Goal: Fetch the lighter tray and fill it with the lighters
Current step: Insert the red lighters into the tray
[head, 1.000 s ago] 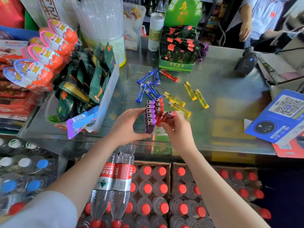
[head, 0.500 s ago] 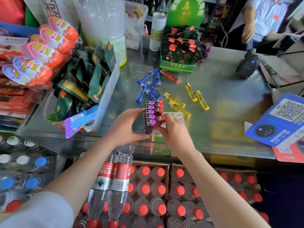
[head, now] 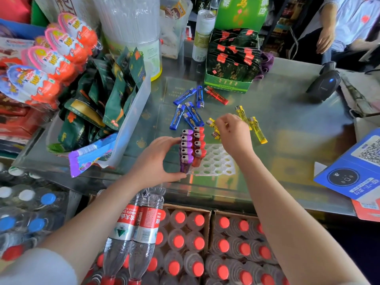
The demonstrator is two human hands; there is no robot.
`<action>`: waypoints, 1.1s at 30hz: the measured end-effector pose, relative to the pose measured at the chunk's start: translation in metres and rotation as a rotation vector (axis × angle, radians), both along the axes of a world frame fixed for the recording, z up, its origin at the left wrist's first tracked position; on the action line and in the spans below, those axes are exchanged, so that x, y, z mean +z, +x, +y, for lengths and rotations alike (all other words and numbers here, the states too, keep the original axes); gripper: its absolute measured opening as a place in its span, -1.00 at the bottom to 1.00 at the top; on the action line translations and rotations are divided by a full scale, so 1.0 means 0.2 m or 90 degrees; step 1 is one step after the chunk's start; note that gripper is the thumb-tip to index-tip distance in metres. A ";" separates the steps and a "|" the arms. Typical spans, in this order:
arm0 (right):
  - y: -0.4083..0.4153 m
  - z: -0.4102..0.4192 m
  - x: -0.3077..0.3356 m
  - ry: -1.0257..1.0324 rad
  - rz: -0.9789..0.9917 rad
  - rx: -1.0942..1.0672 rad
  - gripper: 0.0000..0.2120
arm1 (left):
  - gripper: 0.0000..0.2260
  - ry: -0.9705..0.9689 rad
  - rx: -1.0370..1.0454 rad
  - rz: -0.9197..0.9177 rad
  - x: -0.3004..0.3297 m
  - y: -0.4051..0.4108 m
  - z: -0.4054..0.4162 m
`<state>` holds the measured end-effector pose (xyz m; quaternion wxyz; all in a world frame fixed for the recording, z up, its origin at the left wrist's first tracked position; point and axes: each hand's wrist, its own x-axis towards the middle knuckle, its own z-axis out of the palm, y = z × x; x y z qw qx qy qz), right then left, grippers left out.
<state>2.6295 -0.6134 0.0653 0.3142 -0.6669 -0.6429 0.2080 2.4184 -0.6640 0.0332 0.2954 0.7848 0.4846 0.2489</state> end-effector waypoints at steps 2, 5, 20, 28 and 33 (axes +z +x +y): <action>-0.01 0.13 -0.01 0.012 -0.033 0.001 -0.79 | -0.34 0.002 -0.003 -0.002 0.00 0.00 0.00; -0.01 0.30 -0.03 0.014 -0.120 0.009 -0.72 | -0.33 -0.013 -0.002 -0.004 0.00 0.00 0.01; -0.01 0.41 0.08 -0.068 -0.347 0.042 -0.87 | -0.35 -0.035 0.007 -0.006 -0.01 -0.02 0.03; 0.02 -0.18 0.13 -0.058 0.308 -0.004 -0.96 | -0.30 -0.023 0.005 0.007 -0.01 -0.02 0.03; -0.03 -0.41 0.01 -0.070 0.445 0.037 -0.85 | -0.29 -0.012 0.010 0.024 -0.02 -0.01 0.02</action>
